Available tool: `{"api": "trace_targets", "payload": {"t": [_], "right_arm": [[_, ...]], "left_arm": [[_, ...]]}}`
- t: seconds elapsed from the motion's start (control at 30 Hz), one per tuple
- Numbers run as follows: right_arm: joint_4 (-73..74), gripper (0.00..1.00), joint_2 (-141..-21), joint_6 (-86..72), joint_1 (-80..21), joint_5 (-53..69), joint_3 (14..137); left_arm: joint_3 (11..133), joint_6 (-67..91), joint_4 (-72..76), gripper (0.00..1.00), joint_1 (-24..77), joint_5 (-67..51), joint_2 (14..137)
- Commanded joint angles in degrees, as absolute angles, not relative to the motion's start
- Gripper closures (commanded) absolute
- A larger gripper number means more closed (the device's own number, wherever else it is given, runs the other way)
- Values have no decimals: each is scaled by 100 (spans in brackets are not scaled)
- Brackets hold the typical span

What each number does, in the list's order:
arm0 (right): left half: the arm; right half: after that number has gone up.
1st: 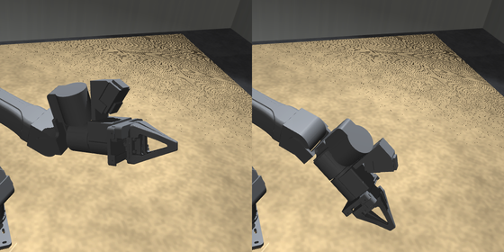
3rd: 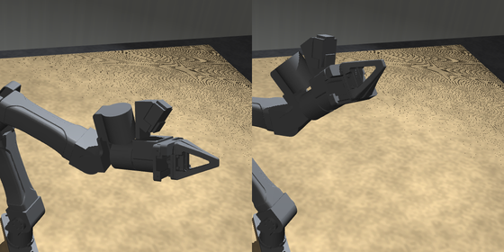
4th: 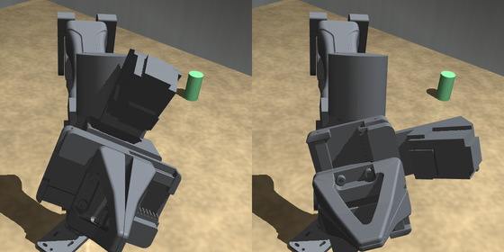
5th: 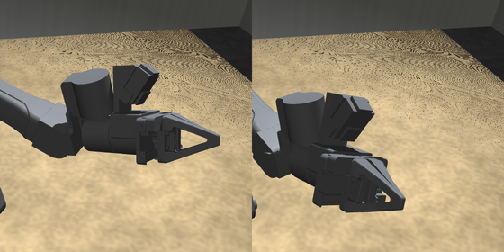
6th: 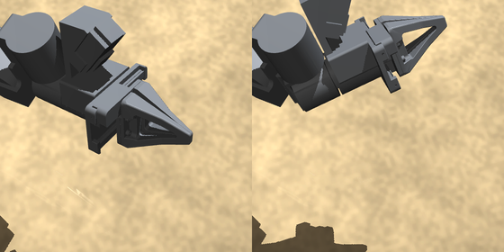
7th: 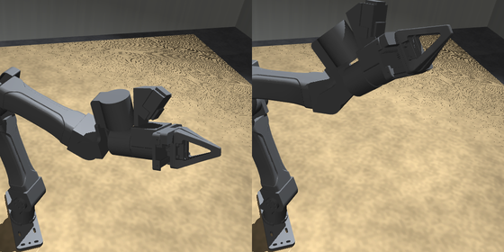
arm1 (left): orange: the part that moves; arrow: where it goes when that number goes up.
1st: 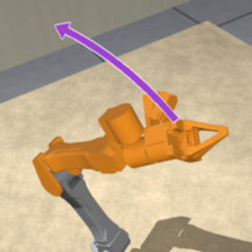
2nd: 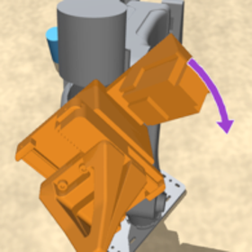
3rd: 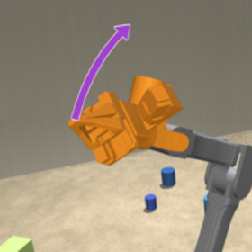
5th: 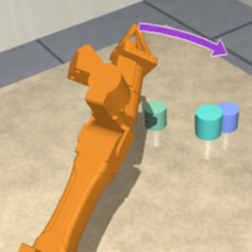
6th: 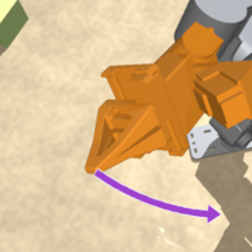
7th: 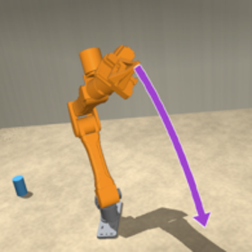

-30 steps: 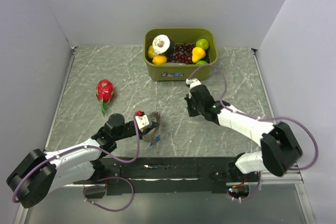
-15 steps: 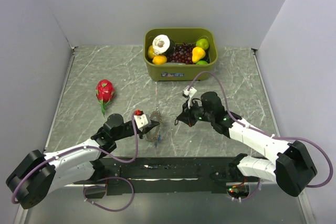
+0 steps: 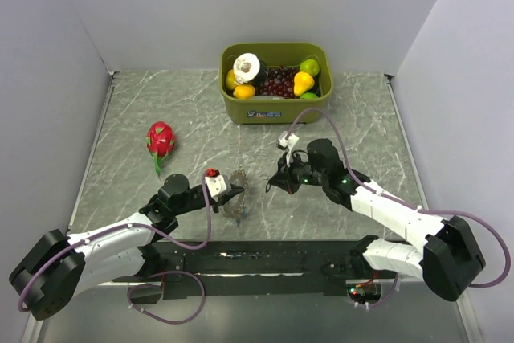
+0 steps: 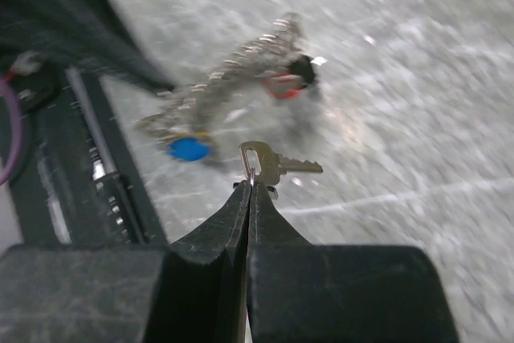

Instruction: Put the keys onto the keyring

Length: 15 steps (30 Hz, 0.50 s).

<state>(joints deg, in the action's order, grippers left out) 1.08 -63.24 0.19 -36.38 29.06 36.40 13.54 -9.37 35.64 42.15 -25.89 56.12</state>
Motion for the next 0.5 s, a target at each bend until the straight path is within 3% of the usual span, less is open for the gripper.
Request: {"api": "trace_targets", "payload": {"t": [0.0,0.47], "right_arm": [[527,100,-6635,-220,-3665,1881,4139],[913,100,-6653,817,-3884,4174,4438]], "left_arm": [[1617,-976,3788,99,4228,-2804,5599],[1670,-1002,3656,99,4236,-2707,5519]]}}
